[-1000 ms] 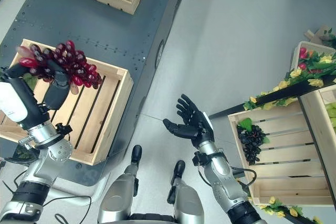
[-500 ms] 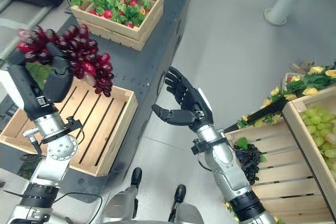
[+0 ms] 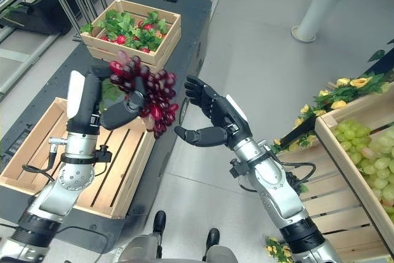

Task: Pick up the fruits from the basket on one side to the basket on the other side

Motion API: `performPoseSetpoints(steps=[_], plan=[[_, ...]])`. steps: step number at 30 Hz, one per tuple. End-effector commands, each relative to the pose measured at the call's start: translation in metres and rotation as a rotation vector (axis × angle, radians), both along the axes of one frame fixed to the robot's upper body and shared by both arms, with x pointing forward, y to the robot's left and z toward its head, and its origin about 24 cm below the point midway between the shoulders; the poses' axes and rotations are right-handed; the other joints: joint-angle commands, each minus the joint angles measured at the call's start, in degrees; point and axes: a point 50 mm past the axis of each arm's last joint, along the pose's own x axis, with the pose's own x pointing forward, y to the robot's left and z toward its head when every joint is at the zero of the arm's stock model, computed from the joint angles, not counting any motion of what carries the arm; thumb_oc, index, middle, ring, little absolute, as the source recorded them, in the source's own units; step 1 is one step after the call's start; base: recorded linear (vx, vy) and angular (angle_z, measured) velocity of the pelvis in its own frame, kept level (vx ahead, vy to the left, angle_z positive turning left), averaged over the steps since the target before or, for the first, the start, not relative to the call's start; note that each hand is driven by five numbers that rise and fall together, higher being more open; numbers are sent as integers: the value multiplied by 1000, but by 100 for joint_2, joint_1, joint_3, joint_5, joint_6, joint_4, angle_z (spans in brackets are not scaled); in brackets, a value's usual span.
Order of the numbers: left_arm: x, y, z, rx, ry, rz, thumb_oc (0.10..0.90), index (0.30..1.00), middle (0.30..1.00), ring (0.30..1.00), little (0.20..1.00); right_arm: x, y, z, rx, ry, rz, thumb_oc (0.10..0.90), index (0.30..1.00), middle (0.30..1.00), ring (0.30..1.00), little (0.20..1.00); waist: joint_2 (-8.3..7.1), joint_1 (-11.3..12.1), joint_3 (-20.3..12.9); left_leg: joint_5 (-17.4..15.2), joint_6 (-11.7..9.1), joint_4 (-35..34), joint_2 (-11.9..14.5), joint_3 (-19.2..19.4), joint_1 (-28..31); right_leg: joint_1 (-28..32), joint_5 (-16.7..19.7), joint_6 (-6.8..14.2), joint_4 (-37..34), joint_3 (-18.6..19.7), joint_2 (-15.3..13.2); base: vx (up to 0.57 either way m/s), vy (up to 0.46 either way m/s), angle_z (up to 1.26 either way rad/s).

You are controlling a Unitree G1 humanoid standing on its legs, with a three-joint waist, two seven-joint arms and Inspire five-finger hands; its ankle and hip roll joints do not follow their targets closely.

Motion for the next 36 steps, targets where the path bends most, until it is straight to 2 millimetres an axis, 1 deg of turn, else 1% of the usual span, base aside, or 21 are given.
performPoseSetpoints(steps=[1,11,17,21,25,31,35,36], plan=[[-6,-15,26,-61,-185,-127,400,300,300,300,300,-11,10,19,38,-110,61,800,900,900,900,900,78,-35,-1163,-786,-47,6,-207,-24,377,-85,160,-175,8,90,134,10,-1,-9],[-17,-33,36,-116,-214,-275,400,300,300,300,300,-9,16,5,29,-53,-29,800,900,900,900,900,98,-45,-1234,-817,-22,6,-202,4,374,-109,161,-151,9,120,121,2,0,-1],[-22,-44,40,-153,-216,-351,400,300,300,300,300,-7,22,-2,29,-10,-33,800,900,900,900,900,81,-53,-1261,-832,-9,6,-198,31,359,-139,158,-142,9,157,136,0,0,0],[-24,-50,40,-158,-211,-393,400,300,300,300,300,-6,24,-5,28,8,-40,800,900,900,900,900,72,-54,-1268,-837,0,6,-198,34,354,-147,157,-143,14,173,139,0,0,0],[-26,-57,39,-176,-188,-452,400,300,300,300,300,-5,27,-8,70,36,-63,800,900,900,900,900,61,-48,-1274,-841,14,6,-199,34,341,-165,164,-144,11,187,145,0,0,0],[-24,-62,33,-187,-116,-484,400,300,300,300,300,-7,35,-3,132,20,-9,800,900,900,900,900,62,-49,-1275,-847,23,6,-196,47,328,-188,164,-142,11,214,153,0,0,0],[-22,-59,28,-186,-87,-467,400,300,300,300,300,-7,34,0,163,10,-2,800,900,900,900,900,55,-31,-1296,-846,24,6,-192,52,317,-194,165,-140,10,213,154,0,0,0],[-22,-58,27,-184,-81,-463,400,300,300,300,300,-7,34,-1,174,14,0,535,502,502,502,502,54,-26,-1305,-844,25,6,-188,52,312,-197,164,-144,9,214,156,0,0,0]])
